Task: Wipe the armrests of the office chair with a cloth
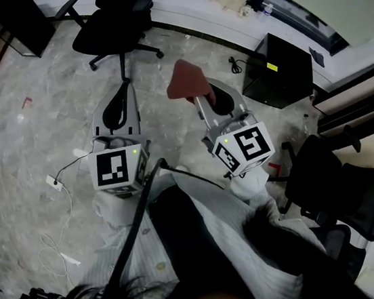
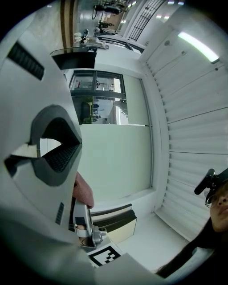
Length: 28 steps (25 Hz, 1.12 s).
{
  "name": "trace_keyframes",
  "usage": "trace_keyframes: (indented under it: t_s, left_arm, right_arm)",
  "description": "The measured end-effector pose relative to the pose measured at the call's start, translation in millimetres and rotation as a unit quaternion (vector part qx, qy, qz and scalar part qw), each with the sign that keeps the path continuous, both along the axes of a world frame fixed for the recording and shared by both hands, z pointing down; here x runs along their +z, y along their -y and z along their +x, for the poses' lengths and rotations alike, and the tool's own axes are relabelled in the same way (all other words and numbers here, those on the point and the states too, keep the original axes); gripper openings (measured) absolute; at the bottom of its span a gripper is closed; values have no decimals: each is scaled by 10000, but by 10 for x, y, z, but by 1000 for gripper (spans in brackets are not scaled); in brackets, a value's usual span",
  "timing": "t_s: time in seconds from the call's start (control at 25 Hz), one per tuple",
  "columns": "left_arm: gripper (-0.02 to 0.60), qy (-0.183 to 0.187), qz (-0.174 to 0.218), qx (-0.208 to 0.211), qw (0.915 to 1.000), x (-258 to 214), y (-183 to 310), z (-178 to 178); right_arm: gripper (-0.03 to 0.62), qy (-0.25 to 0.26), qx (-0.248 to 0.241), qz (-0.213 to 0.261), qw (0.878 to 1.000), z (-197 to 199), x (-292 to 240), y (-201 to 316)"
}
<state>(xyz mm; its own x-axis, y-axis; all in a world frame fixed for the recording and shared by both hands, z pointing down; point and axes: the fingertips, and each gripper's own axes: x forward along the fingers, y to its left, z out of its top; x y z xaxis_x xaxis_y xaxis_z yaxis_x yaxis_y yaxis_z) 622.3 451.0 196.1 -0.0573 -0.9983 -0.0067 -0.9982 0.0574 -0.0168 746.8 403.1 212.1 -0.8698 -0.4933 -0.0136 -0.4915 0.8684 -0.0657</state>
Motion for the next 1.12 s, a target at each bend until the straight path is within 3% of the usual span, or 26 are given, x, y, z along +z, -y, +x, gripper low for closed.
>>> trace_keyframes:
  t_s: [0.24,0.44,0.6,0.84,1.12]
  left_arm:
    - [3,-84,-182,-339,9992,161,67,-280]
    - [3,-98,-186,-692,9974,257,216,-950]
    - [3,-39,-201,-800,9966,364,511,-1668]
    - [3,101,-213,-750,9969,279,1070,-2994]
    - [3,11,-394,-817,9959,319,1530,-4454]
  right_arm:
    - [28,-82,-167,-117,9998,-248,137,186]
    - [28,-168,-428,-191,9988,-858,273,464]
    - [28,-200,-545,-207,9981,-1617,391,821]
    - [28,-169,-576,-178,9980,-3067,319,1471]
    - [28,-180,-498,-337,9980,-4463,342,2005]
